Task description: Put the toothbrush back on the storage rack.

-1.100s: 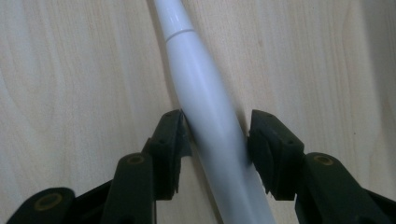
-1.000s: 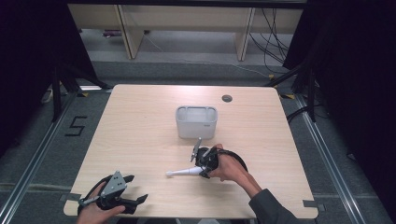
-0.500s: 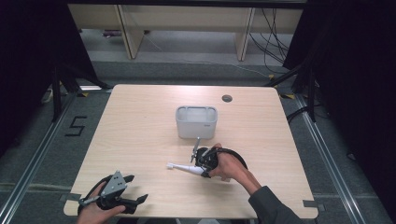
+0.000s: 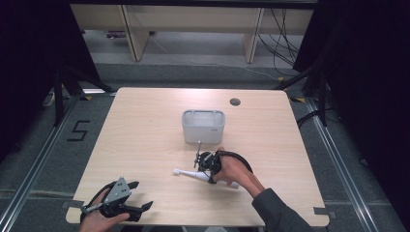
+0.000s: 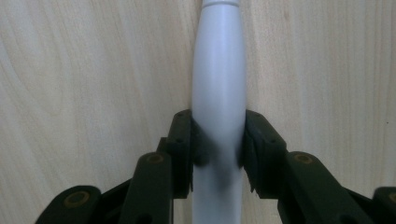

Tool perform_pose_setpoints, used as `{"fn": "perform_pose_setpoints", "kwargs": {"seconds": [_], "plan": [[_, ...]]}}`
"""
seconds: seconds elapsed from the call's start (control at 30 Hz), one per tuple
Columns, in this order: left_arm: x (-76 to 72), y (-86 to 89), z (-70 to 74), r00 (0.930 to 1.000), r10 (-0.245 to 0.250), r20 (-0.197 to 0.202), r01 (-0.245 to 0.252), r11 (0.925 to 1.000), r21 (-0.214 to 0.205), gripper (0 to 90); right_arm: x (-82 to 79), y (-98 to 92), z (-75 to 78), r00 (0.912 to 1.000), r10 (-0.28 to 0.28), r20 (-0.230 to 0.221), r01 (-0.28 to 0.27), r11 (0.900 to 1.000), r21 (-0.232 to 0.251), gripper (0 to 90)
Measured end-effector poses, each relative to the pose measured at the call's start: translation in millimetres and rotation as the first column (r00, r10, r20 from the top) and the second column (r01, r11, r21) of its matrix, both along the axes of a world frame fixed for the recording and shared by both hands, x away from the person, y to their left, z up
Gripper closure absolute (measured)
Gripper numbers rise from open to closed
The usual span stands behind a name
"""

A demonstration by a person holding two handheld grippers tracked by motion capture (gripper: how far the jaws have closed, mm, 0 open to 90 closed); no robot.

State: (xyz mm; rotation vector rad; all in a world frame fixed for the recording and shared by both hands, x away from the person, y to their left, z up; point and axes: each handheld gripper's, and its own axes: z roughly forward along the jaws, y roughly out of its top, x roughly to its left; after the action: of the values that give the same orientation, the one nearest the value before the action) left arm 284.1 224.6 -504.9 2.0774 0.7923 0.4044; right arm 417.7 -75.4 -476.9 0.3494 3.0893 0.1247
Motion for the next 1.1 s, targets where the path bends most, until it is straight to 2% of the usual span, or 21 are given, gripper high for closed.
{"fn": "perform_pose_setpoints", "kwargs": {"seconds": [0.03,0.07,0.13,0.2,0.23,0.33,0.37,0.4,0.43,0.53,0.57,0.63,0.7,0.73,0.8,0.83,0.87,0.9,0.97,1.0,1.1], "plan": [[-0.1,0.0,0.0,1.0,0.001,0.0,-0.001,1.0,-0.001,14.7,-2.7,0.8,0.3,0.9995,-0.032,-0.006,0.032,0.9993,-0.018,66.4],[-0.2,0.0,0.0,1.0,0.001,0.0,-0.001,1.0,-0.002,14.7,-1.4,0.5,0.1,1.0,-0.006,0.0,0.006,0.9998,-0.017,66.4],[0.3,0.5,0.0,1.0,0.002,0.005,-0.002,0.9999,0.011,14.7,-3.3,0.7,0.3,0.9996,-0.026,-0.011,0.026,0.9994,-0.024,66.4],[-0.2,-0.4,-0.4,1.0,0.005,0.002,-0.005,1.0,0.001,14.7,-3.8,0.7,0.3,0.9995,-0.028,-0.014,0.028,0.9994,-0.023,66.5],[-0.2,-0.4,-0.2,1.0,0.004,0.002,-0.004,1.0,0.002,14.7,-2.6,0.7,0.3,0.9999,0.008,0.015,-0.008,0.9999,-0.015,66.5],[0.0,-0.1,-0.3,1.0,0.006,0.0,-0.006,1.0,0.001,14.7,-2.4,0.6,0.4,0.9995,0.026,0.021,-0.025,0.9995,-0.021,66.5],[0.0,0.1,-0.3,1.0,0.007,-0.001,-0.007,1.0,0.0,14.7,-5.6,0.5,0.9,0.9998,-0.019,-0.002,0.019,0.9992,-0.035,66.6],[0.1,0.3,-0.2,1.0,0.006,-0.001,-0.006,1.0,-0.001,14.7,-6.0,0.6,1.0,0.9998,-0.021,-0.004,0.021,0.9992,-0.034,66.6],[0.2,0.3,-0.2,1.0,0.006,-0.001,-0.006,1.0,-0.001,14.7,-4.5,0.4,1.1,0.9996,0.022,0.017,-0.022,0.9997,-0.013,66.6],[0.0,0.0,-0.2,1.0,0.006,-0.002,-0.006,1.0,-0.001,14.7,-8.6,-1.6,6.6,0.9997,-0.021,0.012,0.021,0.9998,-0.003,66.7],[0.0,-0.1,-0.2,1.0,0.005,-0.001,-0.005,1.0,-0.002,14.7,-8.9,-3.3,11.1,0.9994,-0.008,0.034,0.008,1.0,-0.002,66.7],[0.1,0.0,-0.2,1.0,0.006,-0.002,-0.006,1.0,-0.002,14.7,-9.7,-6.0,18.2,0.9992,0.007,0.04,-0.008,0.9997,0.024,66.7],[0.5,0.6,-0.1,1.0,0.005,0.001,-0.005,1.0,0.007,14.7,-13.5,-9.1,29.3,0.9972,-0.043,0.062,0.04,0.9981,0.048,66.7],[0.1,0.0,-0.3,1.0,0.007,-0.001,-0.007,1.0,-0.002,14.7,-11.9,-12.0,33.3,0.9969,-0.018,0.077,0.012,0.9977,0.067,66.7],[0.4,0.4,-0.2,1.0,0.005,0.001,-0.005,1.0,0.008,14.7,-11.9,-16.9,42.4,0.995,-0.03,0.095,0.02,0.9943,0.105,66.7],[0.1,-0.2,-0.4,1.0,0.008,0.0,-0.008,1.0,-0.001,14.7,-10.5,-19.6,46.7,0.9931,-0.018,0.116,0.004,0.9925,0.122,66.7],[-0.1,-0.1,-0.3,1.0,0.008,0.0,-0.008,1.0,0.0,14.7,-11.8,-21.7,49.7,0.9918,-0.053,0.117,0.036,0.9895,0.14,66.7],[0.0,0.3,0.0,1.0,0.006,0.001,-0.006,1.0,0.003,14.7,-10.9,-23.7,53.4,0.9905,-0.049,0.129,0.029,0.9879,0.153,66.7],[0.5,0.4,-0.3,1.0,0.009,0.0,-0.009,0.9999,0.006,14.7,-11.9,-28.4,61.1,0.9895,-0.094,0.111,0.067,0.9722,0.224,66.7],[1.4,0.7,-0.6,0.9999,0.007,0.01,-0.007,0.9998,0.016,14.7,-10.7,-30.9,64.0,0.9895,-0.091,0.112,0.062,0.9686,0.241,66.7],[1.7,1.0,-0.1,1.0,-0.007,0.007,0.006,0.9996,0.027,14.7,-9.1,-38.4,69.6,0.9838,-0.116,0.137,0.066,0.9438,0.324,66.7]]}}
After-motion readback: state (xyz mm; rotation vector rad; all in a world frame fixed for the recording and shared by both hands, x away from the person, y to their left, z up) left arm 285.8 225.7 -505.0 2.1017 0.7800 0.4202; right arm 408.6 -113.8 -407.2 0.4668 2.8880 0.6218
